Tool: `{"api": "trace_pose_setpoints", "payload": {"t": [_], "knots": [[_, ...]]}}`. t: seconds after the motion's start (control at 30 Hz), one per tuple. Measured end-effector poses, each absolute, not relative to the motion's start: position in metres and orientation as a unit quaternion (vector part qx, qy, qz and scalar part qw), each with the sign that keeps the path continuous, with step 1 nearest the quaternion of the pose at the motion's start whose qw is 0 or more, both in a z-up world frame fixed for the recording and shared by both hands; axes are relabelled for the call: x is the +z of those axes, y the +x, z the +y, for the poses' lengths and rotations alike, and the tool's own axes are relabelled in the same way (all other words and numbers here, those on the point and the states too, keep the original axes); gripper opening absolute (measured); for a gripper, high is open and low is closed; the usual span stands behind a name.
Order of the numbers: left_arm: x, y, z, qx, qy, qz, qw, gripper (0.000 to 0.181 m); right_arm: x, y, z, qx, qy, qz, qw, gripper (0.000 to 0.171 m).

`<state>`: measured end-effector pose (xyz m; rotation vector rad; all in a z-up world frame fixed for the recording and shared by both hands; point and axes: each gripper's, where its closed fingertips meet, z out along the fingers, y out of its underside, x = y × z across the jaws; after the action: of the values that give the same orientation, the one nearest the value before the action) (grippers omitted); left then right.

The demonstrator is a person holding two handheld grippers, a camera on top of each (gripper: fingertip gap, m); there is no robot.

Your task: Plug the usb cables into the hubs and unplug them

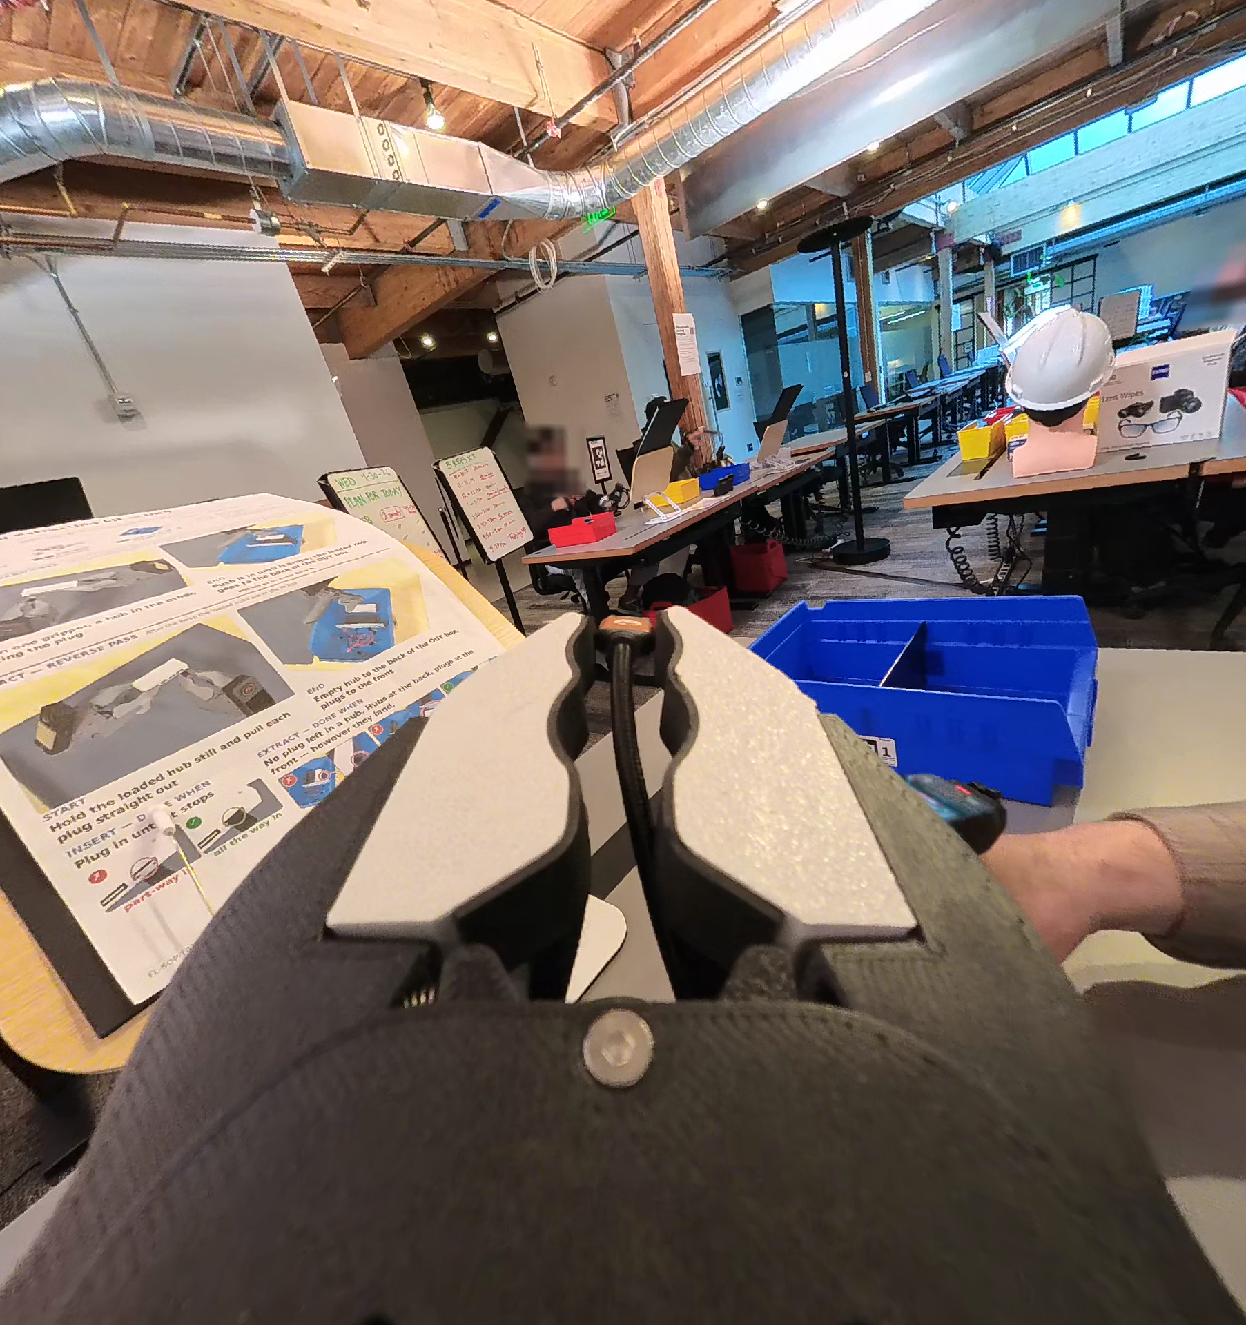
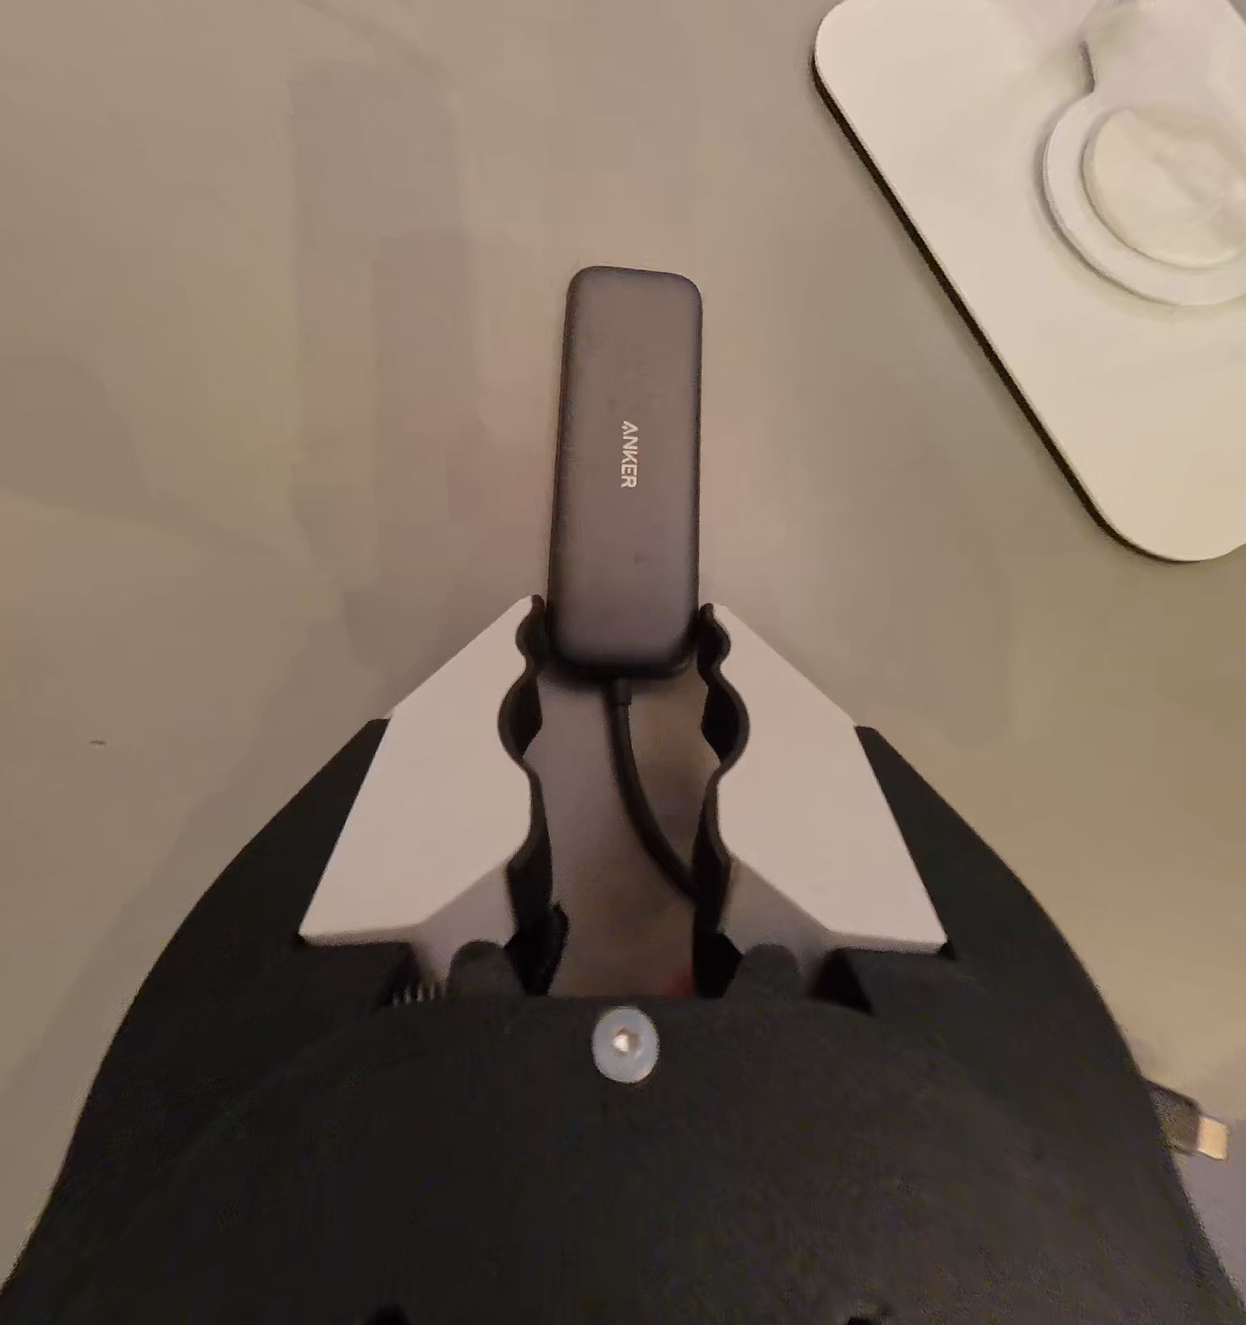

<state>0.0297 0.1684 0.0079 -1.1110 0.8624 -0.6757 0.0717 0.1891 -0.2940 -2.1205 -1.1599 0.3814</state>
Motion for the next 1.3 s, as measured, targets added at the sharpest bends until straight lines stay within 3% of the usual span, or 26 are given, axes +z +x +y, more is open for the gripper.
{"api": "trace_pose_setpoints", "payload": {"t": [1.3], "knots": [[-0.04, 0.02, 0.226, -0.24, -0.562, 0.374, 0.697, 0.016, -0.148, 0.105, 0.195, 0.23, -0.729, -0.386, 0.517, 0.039]]}}
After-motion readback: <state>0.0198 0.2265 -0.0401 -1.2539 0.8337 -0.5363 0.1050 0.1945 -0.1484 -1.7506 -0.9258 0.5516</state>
